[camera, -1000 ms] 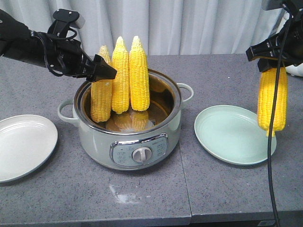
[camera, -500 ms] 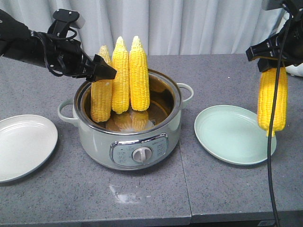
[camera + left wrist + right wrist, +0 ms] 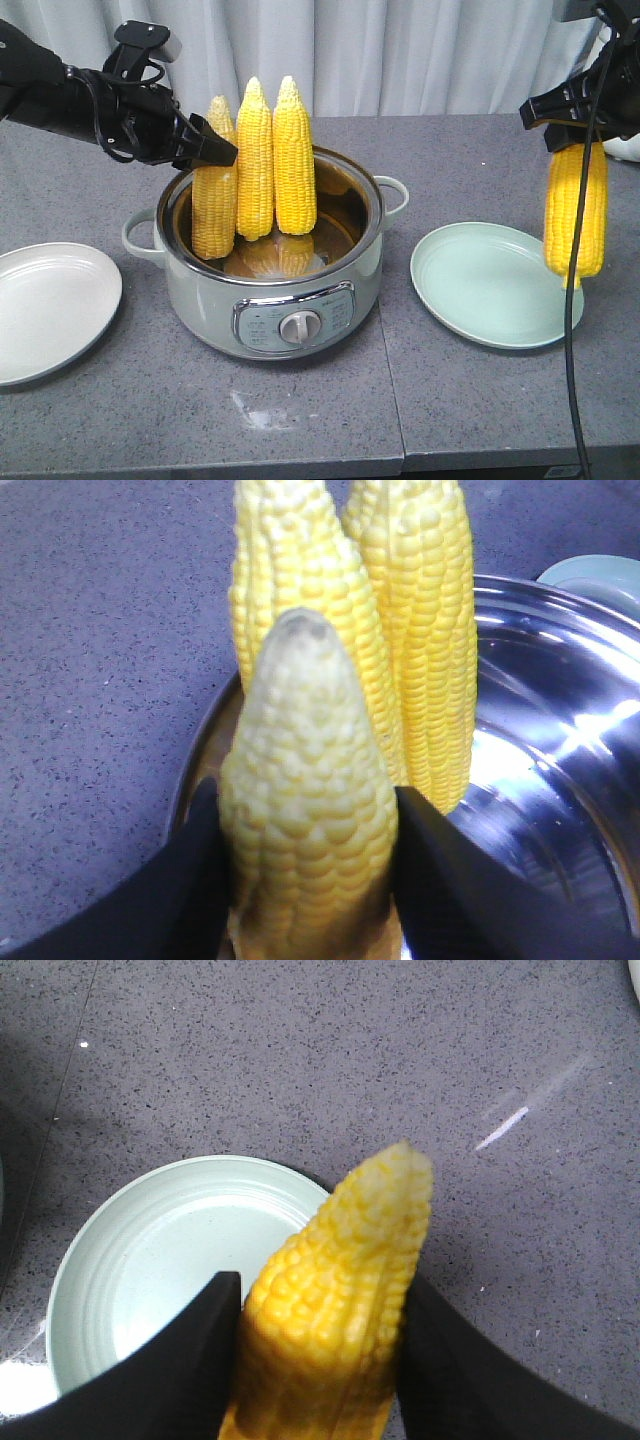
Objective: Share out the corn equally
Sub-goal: 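Reach the left gripper into the pot and grasp another corn cob, then lift the corn cob out of the pot with the left gripper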
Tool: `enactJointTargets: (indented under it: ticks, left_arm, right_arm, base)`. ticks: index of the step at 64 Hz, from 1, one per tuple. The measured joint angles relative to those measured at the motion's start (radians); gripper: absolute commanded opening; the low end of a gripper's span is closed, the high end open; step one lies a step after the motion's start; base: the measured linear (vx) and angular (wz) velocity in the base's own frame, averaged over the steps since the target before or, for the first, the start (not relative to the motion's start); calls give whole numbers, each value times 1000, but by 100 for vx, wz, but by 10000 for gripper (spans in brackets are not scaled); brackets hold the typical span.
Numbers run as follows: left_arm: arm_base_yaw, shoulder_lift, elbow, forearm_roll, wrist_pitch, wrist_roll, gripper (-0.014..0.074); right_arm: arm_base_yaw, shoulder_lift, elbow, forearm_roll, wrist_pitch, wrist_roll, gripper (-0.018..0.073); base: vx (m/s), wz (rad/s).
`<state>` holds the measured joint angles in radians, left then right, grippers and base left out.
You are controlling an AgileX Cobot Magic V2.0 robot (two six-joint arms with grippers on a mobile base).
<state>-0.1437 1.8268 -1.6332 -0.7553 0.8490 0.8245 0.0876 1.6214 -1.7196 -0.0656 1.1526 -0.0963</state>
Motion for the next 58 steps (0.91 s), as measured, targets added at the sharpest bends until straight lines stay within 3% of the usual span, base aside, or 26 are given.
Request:
enactJointTargets:
  ticks: [58]
  left_arm:
    - [0,-32,-32,3,12,-1,164]
  right_arm:
    - [0,0,0,0,0,0,204]
  base:
    - [0,0]
